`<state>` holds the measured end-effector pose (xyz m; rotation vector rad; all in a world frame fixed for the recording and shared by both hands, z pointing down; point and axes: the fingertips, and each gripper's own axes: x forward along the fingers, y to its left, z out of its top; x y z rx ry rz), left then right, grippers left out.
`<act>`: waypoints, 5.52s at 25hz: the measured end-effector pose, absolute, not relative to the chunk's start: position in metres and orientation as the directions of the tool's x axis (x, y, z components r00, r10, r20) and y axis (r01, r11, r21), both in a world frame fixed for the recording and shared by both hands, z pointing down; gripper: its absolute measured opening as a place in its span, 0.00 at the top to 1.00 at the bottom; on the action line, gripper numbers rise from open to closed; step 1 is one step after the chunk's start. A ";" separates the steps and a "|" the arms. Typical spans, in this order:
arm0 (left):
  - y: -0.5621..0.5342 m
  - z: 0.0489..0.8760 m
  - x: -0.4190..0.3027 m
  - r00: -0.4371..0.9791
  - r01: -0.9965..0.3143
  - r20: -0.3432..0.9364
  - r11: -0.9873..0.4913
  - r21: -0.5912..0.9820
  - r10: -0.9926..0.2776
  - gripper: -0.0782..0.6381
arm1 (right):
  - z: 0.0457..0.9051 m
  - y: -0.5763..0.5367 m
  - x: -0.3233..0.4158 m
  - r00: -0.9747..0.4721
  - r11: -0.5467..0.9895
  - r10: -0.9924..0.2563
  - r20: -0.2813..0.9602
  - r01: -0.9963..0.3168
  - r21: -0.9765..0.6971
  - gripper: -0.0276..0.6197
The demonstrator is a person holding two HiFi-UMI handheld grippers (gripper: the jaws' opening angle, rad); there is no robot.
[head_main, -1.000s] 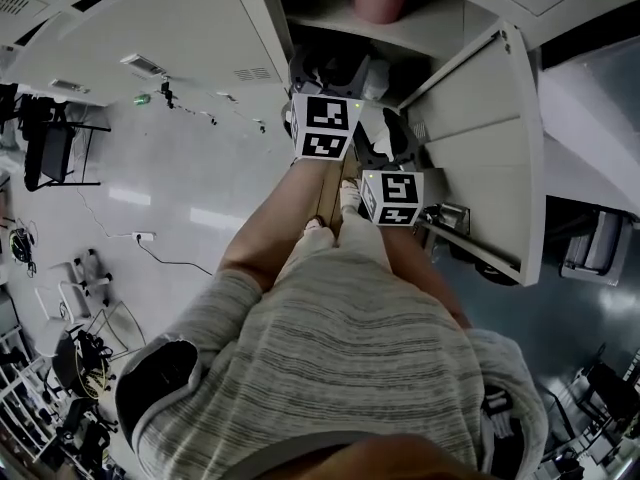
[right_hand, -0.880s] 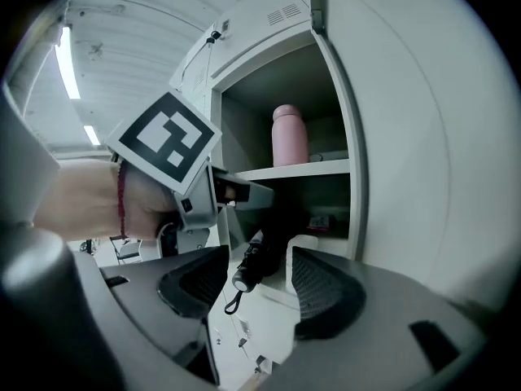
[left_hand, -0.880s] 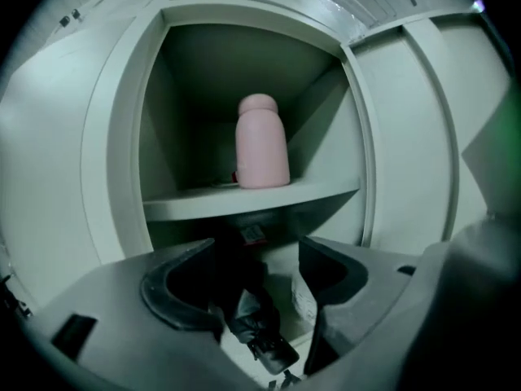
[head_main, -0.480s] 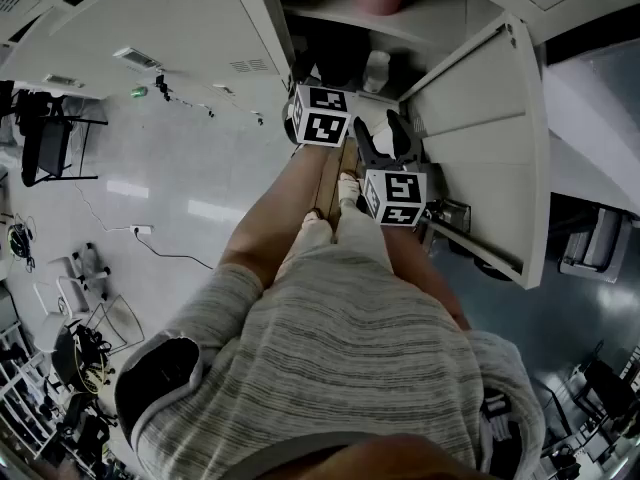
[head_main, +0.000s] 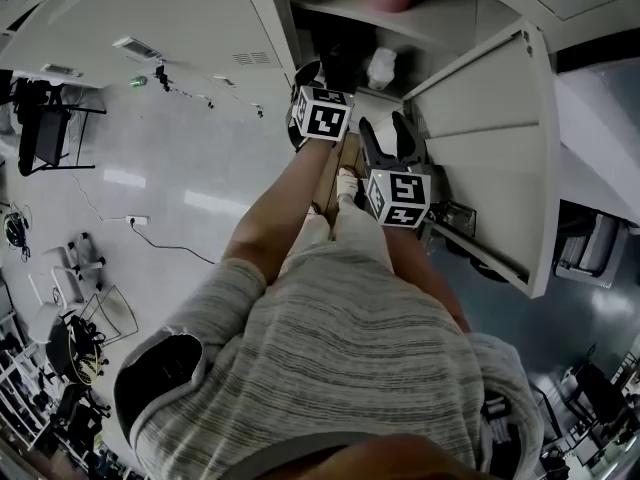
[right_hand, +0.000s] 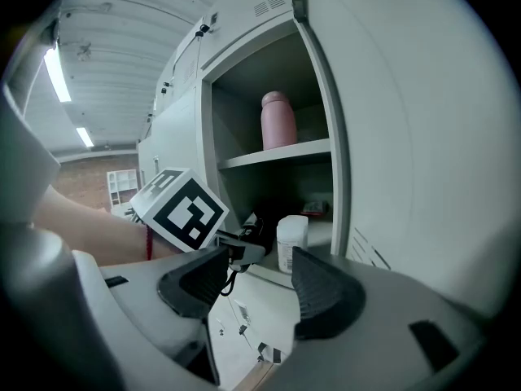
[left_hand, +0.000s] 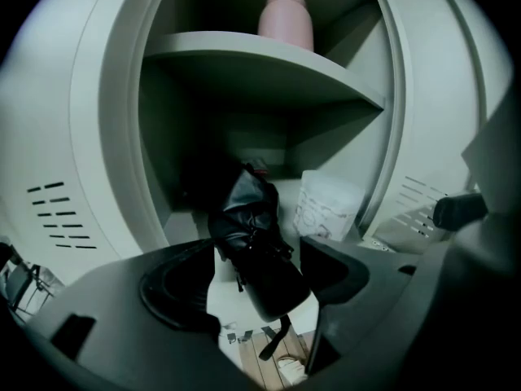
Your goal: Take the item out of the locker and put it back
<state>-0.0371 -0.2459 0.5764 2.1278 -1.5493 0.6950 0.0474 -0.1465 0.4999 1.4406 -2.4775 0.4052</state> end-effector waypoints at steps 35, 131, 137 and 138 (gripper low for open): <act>-0.139 0.591 -0.062 0.374 -0.927 0.470 -0.331 0.175 -0.799 0.57 | 0.544 -0.171 -0.044 -0.785 0.450 -0.473 0.399 -0.605 -0.657 0.51; -0.061 0.560 -0.073 0.632 -0.636 0.458 -0.756 -0.154 -0.625 0.51 | 0.543 -0.168 -0.079 -0.887 0.270 -0.370 0.275 -0.386 -0.882 0.56; -0.079 0.566 -0.079 0.617 -0.660 0.463 -0.739 -0.137 -0.637 0.65 | 0.558 -0.193 -0.083 -0.888 0.189 -0.352 0.297 -0.378 -0.906 0.56; -0.082 0.566 -0.080 0.612 -0.661 0.464 -0.737 -0.144 -0.640 0.66 | 0.560 -0.195 -0.083 -0.886 0.177 -0.351 0.303 -0.380 -0.908 0.56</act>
